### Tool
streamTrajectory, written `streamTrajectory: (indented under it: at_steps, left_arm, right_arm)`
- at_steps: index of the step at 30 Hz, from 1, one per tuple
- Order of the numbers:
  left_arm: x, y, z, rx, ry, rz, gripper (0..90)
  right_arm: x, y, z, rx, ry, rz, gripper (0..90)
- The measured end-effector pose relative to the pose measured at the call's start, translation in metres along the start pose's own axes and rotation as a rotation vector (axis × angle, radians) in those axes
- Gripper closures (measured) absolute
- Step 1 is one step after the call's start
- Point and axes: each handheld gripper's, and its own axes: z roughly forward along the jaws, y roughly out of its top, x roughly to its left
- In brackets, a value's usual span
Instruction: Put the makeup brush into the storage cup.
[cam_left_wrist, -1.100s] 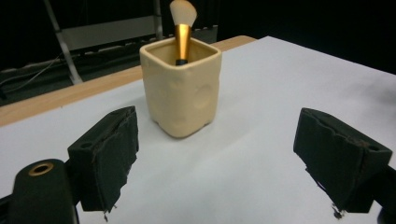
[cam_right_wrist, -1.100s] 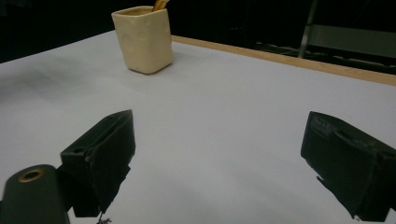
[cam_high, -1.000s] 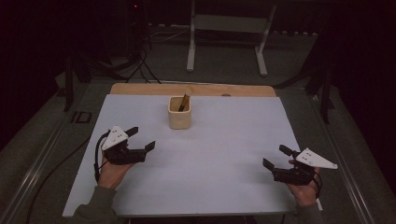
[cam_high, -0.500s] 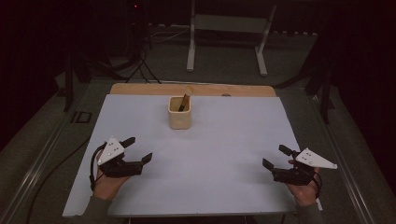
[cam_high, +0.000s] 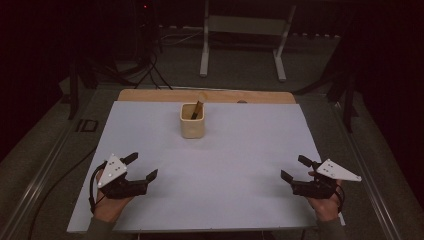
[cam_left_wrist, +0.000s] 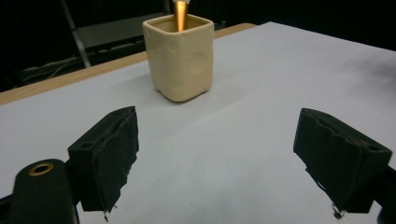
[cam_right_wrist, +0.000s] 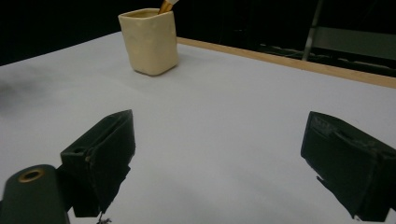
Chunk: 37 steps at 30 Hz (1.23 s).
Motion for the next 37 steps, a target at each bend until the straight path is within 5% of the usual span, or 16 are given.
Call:
streamTrajectory:
  at_steps: [14, 37]
  left_arm:
    - [0.005, -0.007, -0.014, -0.038, 0.057, -0.031, 15.1]
    - [0.012, -0.011, -0.023, -0.082, 0.064, -0.055, 15.0]
  right_arm:
    - [0.001, 0.0, -0.001, -0.008, 0.008, -0.003, 10.0]
    - [0.004, 0.001, -0.001, -0.032, 0.059, -0.019, 9.9]
